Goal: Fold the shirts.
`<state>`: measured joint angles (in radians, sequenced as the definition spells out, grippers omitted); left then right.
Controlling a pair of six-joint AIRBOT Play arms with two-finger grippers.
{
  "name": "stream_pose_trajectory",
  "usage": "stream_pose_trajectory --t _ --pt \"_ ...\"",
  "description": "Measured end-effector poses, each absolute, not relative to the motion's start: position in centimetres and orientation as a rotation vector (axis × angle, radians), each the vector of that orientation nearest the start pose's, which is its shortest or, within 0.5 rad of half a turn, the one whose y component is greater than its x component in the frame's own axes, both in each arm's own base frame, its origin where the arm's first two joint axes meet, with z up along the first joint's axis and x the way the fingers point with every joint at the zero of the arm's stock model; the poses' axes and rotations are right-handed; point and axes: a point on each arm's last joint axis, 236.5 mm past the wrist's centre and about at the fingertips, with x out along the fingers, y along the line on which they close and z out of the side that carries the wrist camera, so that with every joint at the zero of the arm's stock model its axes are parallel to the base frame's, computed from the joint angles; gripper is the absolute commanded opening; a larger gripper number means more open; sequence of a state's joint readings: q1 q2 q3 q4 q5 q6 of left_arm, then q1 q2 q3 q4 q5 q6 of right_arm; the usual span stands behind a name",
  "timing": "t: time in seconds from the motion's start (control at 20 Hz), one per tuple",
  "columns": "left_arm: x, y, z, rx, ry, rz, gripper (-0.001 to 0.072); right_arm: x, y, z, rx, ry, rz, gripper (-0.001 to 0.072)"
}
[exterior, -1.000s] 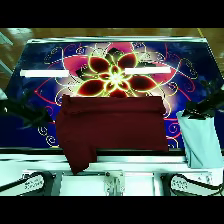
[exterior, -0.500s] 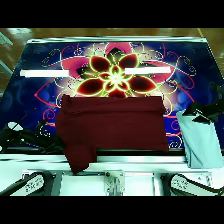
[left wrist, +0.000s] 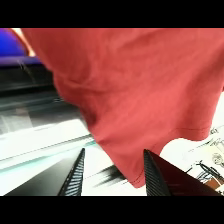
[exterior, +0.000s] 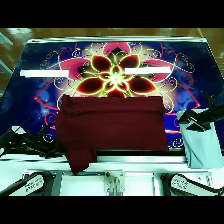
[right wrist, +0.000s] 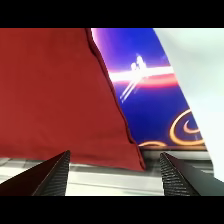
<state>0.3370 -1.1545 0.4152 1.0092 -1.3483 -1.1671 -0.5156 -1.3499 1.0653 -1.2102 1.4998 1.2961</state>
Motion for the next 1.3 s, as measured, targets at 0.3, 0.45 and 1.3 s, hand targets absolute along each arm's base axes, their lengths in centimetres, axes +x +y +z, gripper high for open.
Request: stream_pose_trajectory --t 0.3,0.45,1.3 --pt "16.3 -8.1 -11.8 -0.748 1.728 -0.313 0.0458 27.2 -5.9 -4.2 0.58 1.621 0.091 0.0676" --pt "16.0 -8.5 -12.3 -0.787 1.742 -0.306 0.0344 27.1 -5.8 -4.3 0.582 1.625 0.091 0.0676" --pt "16.0 -9.2 -11.8 -0.818 1.75 -0.344 0.0036 19.7 -1.7 -11.0 0.68 1.8 0.113 0.0631"
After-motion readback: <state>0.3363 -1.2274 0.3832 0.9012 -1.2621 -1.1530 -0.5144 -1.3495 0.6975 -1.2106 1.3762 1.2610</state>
